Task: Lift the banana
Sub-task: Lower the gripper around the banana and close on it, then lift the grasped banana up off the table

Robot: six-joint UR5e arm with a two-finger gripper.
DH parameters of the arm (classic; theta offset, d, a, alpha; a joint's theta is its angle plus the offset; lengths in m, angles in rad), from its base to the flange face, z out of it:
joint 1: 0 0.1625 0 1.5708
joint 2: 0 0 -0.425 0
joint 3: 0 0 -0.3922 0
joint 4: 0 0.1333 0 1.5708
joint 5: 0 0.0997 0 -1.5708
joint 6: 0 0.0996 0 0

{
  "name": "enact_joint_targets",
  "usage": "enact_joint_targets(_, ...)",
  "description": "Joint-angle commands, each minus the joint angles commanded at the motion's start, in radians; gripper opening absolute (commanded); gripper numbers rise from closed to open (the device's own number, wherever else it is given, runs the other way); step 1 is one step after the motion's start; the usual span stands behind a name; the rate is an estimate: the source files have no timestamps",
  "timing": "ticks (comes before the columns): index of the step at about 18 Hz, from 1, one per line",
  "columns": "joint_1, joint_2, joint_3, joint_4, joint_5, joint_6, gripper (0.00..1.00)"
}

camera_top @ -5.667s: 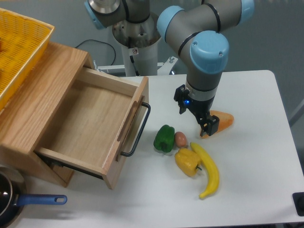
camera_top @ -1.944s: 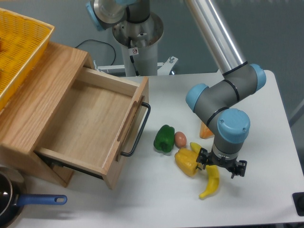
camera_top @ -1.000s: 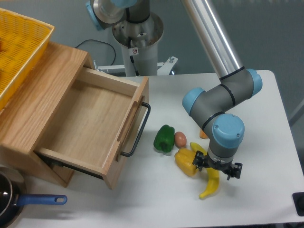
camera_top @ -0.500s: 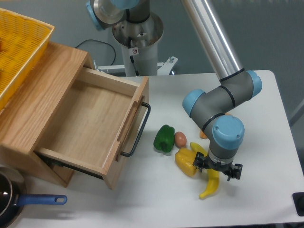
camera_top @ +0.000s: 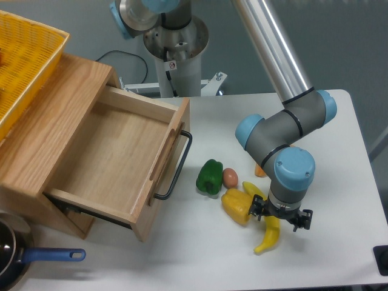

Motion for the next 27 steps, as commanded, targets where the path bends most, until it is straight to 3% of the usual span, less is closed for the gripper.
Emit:
enact_joint_targets(18, -0.020, -0.006, -0.028, 0.021, 0.038, -0.044, 0.96)
enact_joint_targets(21, -0.020, -0.005, -0.029, 0.021, 0.038, -0.041, 0.88)
enact_joint_targets(25, -0.020, -0.002, -0.034, 0.020, 0.038, -0.040, 0.66)
enact_joint_targets(27, -0.020, 0.000, -0.034, 0.018, 0.038, -0.038, 0.60)
